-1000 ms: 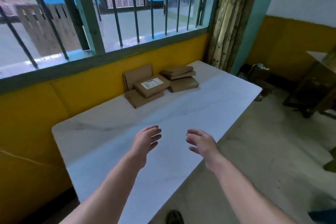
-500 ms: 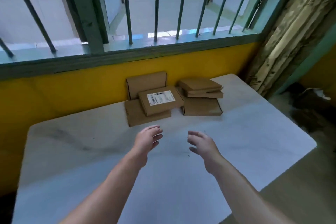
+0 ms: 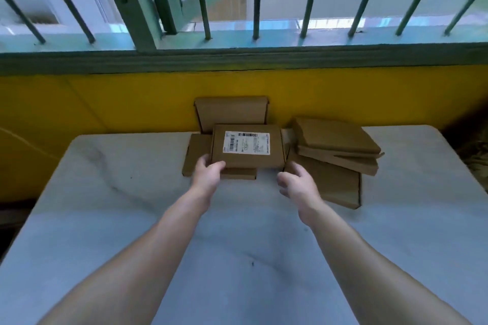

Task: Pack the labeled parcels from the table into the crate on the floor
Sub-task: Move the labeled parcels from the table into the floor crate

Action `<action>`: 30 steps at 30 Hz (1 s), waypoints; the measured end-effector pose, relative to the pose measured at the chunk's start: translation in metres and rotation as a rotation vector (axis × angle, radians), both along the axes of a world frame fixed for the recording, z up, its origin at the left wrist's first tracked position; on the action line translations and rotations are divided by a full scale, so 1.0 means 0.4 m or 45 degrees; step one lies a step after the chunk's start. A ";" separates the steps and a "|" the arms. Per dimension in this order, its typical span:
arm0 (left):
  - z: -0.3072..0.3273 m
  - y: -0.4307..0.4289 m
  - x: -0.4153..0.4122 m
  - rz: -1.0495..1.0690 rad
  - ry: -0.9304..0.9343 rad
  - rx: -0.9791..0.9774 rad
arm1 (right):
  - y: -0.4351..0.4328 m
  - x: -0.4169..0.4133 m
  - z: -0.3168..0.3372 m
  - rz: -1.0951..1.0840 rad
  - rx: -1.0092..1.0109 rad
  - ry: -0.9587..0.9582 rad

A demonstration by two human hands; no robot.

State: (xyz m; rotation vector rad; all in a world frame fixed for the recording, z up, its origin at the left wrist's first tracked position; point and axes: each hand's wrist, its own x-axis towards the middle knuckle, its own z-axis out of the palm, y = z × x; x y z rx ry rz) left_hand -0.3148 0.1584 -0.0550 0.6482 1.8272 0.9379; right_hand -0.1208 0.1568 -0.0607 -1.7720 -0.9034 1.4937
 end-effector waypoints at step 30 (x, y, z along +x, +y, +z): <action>0.125 -0.363 -0.149 0.316 -0.778 0.624 | -0.189 -0.006 0.097 0.009 0.201 0.689</action>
